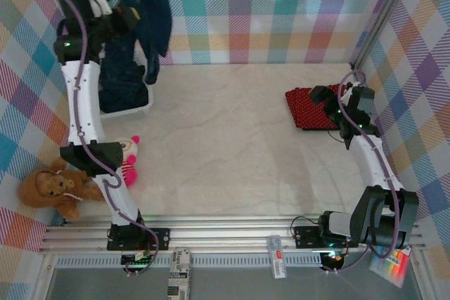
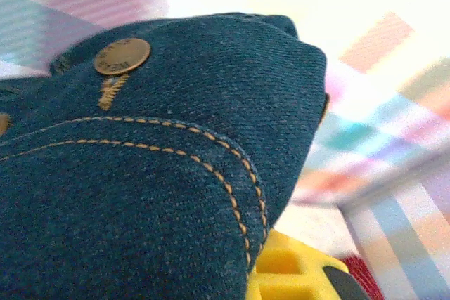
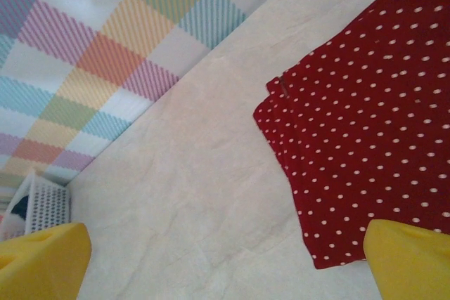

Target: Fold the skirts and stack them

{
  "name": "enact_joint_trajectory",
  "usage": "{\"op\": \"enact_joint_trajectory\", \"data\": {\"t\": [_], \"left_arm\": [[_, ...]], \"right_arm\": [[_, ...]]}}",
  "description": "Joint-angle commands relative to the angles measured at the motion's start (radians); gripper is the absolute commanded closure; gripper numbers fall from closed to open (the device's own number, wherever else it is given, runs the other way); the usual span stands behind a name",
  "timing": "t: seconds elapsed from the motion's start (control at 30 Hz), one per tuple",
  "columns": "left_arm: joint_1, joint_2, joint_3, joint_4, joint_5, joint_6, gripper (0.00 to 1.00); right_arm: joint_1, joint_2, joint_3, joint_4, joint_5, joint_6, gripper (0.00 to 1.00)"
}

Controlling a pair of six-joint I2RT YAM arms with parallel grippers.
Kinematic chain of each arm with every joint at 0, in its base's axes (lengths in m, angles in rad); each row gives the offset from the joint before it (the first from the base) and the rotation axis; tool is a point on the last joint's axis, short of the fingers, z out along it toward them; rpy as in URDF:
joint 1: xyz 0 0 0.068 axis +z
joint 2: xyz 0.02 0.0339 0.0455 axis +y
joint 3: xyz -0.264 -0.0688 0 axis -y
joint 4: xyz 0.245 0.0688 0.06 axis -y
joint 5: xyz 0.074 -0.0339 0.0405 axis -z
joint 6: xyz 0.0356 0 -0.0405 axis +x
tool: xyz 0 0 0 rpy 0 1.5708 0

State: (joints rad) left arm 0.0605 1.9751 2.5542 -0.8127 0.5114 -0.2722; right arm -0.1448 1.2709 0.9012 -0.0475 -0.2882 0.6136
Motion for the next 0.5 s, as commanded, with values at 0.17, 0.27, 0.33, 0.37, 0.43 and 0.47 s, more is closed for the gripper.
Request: {"op": "enact_joint_trajectory", "data": {"t": [0.17,0.27,0.33,0.37,0.43,0.47], "left_arm": [[-0.434,-0.028,-0.14,-0.315,0.035,0.579,1.0],[-0.51,-0.004,-0.28,-0.365,-0.108,0.661,0.9],[-0.517,0.035,-0.319,-0.392,-0.236,0.666,0.33],[-0.512,0.054,-0.318,-0.412,-0.271,0.656,0.17],[-0.492,0.053,-0.338,-0.415,-0.233,0.637,0.07],[-0.476,0.037,-0.366,-0.384,-0.191,0.614,0.03]], "right_arm": [[0.034,0.114,0.026,0.075,-0.266,-0.057,0.01],[0.083,0.17,0.075,-0.003,-0.265,-0.118,0.01],[0.117,0.204,0.102,-0.049,-0.24,-0.149,0.01],[0.134,0.219,0.113,-0.062,-0.223,-0.158,0.01],[0.157,0.247,0.125,-0.071,-0.205,-0.16,0.01],[0.169,0.258,0.129,-0.073,-0.19,-0.155,0.01]]}}
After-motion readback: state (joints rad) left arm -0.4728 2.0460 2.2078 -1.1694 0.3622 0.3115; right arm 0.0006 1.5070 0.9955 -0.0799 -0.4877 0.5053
